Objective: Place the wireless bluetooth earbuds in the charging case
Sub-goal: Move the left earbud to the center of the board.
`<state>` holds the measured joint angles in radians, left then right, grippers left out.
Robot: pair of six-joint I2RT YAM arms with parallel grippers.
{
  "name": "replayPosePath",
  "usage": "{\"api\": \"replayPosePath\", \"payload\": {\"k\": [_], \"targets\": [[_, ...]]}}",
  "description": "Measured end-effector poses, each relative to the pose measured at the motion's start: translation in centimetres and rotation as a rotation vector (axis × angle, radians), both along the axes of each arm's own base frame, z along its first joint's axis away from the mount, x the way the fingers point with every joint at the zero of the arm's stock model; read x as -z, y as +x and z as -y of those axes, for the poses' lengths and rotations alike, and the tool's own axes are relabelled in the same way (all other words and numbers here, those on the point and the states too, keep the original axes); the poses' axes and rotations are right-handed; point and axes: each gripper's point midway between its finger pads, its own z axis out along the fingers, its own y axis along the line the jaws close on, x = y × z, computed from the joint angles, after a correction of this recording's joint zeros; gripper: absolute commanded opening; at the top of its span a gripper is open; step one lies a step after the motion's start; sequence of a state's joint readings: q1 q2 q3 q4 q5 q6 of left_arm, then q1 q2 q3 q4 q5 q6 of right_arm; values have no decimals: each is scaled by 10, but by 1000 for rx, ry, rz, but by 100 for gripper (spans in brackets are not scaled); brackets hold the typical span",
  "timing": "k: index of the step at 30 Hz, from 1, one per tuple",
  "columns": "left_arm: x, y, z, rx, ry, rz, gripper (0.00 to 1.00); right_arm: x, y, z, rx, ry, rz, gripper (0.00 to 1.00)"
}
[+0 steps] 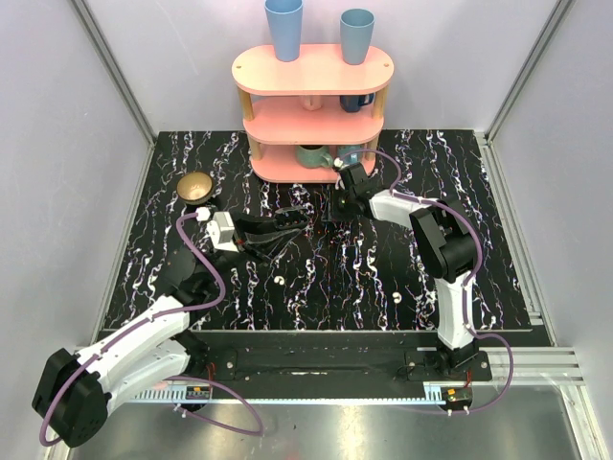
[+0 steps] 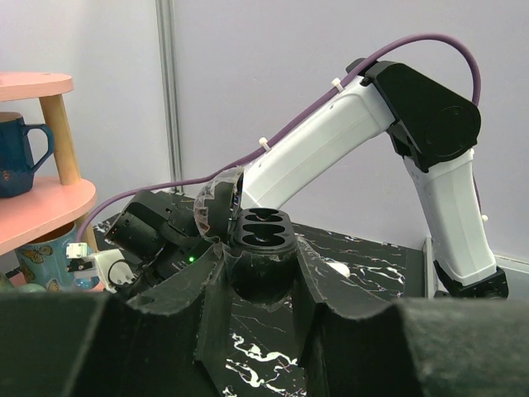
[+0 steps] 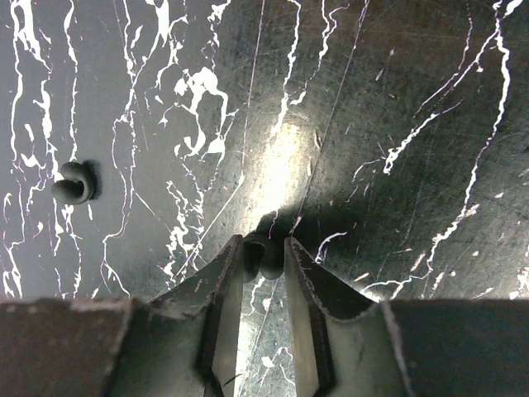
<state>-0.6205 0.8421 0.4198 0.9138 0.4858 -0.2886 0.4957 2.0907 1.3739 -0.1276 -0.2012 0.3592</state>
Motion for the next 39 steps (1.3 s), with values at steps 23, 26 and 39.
{"api": "replayPosePath", "payload": {"k": [23, 26, 39], "targets": [[5, 3, 2, 0, 10, -15, 0, 2, -25, 5, 42, 48, -60, 19], [5, 3, 2, 0, 10, -15, 0, 2, -33, 6, 54, 63, -85, 16], [7, 4, 3, 6, 9, -33, 0, 3, -93, 17, 207, 122, -229, 16]]}}
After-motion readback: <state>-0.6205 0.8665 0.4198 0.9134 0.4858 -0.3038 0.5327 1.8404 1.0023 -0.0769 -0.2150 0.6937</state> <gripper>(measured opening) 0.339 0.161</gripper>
